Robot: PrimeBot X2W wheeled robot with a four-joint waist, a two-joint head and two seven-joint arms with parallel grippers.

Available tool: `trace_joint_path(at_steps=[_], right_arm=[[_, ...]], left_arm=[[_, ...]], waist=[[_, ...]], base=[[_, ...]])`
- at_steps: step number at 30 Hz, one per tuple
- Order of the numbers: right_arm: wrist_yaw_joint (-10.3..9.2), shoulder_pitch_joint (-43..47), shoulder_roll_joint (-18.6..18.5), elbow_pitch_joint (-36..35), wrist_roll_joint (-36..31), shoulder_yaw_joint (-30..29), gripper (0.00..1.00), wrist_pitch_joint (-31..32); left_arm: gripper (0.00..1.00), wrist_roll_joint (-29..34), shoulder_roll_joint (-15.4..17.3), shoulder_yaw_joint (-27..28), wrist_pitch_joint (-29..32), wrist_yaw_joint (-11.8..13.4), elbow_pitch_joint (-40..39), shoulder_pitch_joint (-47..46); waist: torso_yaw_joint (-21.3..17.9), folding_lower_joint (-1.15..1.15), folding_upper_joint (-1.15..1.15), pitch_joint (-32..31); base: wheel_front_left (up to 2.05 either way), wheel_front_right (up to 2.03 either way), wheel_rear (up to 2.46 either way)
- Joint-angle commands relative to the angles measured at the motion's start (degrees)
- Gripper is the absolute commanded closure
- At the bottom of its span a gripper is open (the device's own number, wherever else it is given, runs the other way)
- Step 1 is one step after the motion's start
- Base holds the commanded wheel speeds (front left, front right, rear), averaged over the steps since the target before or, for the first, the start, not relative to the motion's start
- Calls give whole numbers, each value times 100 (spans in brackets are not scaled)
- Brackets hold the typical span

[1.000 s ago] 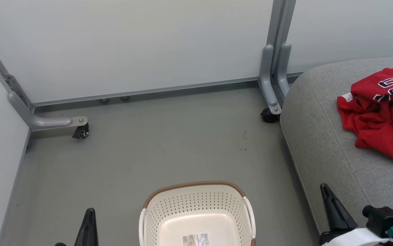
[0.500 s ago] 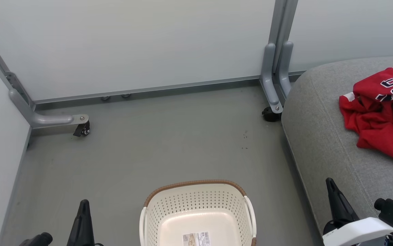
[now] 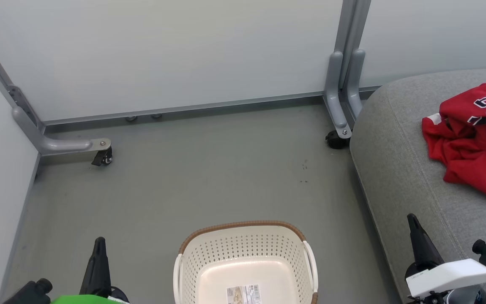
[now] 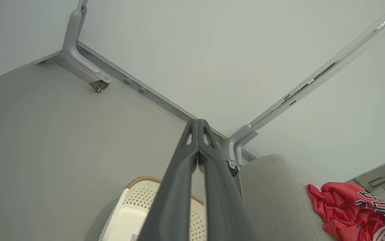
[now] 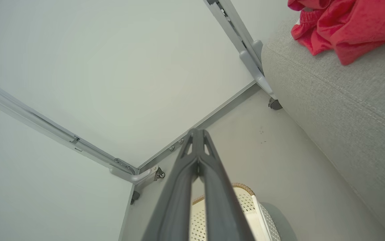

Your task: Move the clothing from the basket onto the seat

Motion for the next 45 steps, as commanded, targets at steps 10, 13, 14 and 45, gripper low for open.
trace_joint_path(at_steps=[10, 13, 14, 45], right_arm=[[-3, -271, -21, 34, 836, -101, 100, 207], [-3, -299, -16, 60, 1043, -121, 100, 259], [-3, -308, -15, 66, 1100, -127, 100, 276], [-6, -608, 45, 281, 2889, -338, 100, 765]], left_arm=[[100, -881, 72, 99, 189, -92, 80, -359], [100, -1095, 76, 119, 244, -104, 118, -415], [100, -1156, 77, 125, 255, -106, 128, -431], [100, -3045, 78, 344, 750, -237, 453, -924]], waist=[[25, 0, 0, 27], [32, 0, 0, 35], [34, 0, 0, 37], [111, 0, 0, 121]], base=[[0, 0, 0], [0, 0, 0], [0, 0, 0], [0, 0, 0]])
